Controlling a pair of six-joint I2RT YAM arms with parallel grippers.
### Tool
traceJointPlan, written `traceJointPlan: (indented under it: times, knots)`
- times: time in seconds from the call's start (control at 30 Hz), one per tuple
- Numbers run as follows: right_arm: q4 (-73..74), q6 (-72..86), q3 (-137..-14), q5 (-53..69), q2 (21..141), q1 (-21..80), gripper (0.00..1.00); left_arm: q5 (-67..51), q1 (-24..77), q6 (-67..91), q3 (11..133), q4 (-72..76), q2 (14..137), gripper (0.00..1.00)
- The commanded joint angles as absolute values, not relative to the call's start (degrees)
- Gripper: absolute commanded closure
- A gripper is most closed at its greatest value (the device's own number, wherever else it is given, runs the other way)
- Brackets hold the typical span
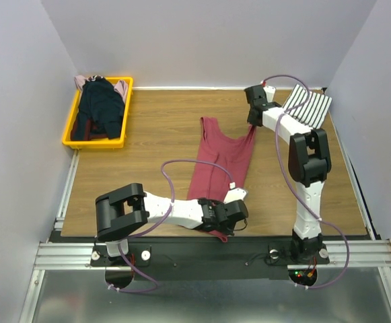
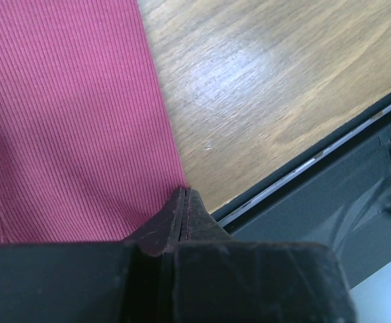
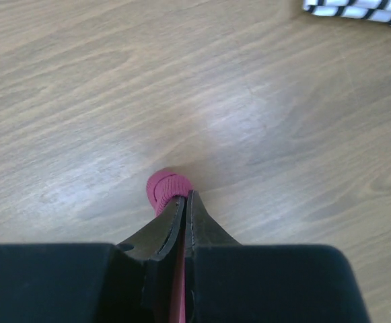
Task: Fold and stack the tank tops
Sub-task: Fold the tank top
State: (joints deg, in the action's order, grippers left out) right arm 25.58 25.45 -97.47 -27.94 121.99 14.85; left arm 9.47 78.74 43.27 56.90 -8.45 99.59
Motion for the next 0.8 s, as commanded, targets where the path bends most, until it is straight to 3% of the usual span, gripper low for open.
traceJointPlan:
  times: [0.0, 0.37, 0.63, 0.77]
  knots:
    - [28.73, 23.29, -102.73, -33.31, 125.59, 16.17, 0.95, 8.26, 79.89, 42.28, 58.01, -10.99, 100.28, 1.00]
    - [31.29, 22.50, -106.00, -37.79, 133.77, 18.54, 0.95, 6.95, 80.16, 42.71, 57.39, -9.93, 99.49, 1.00]
    - [31.38, 23.55, -105.56, -37.18, 131.58, 18.63, 0.76, 6.59, 80.42, 43.42, 57.30, -9.32, 98.35, 1.00]
    - [31.29, 23.38, -105.91, -34.81, 128.33, 18.54, 0.56, 7.38, 80.42, 43.86, 57.48, -9.49, 96.86, 0.97]
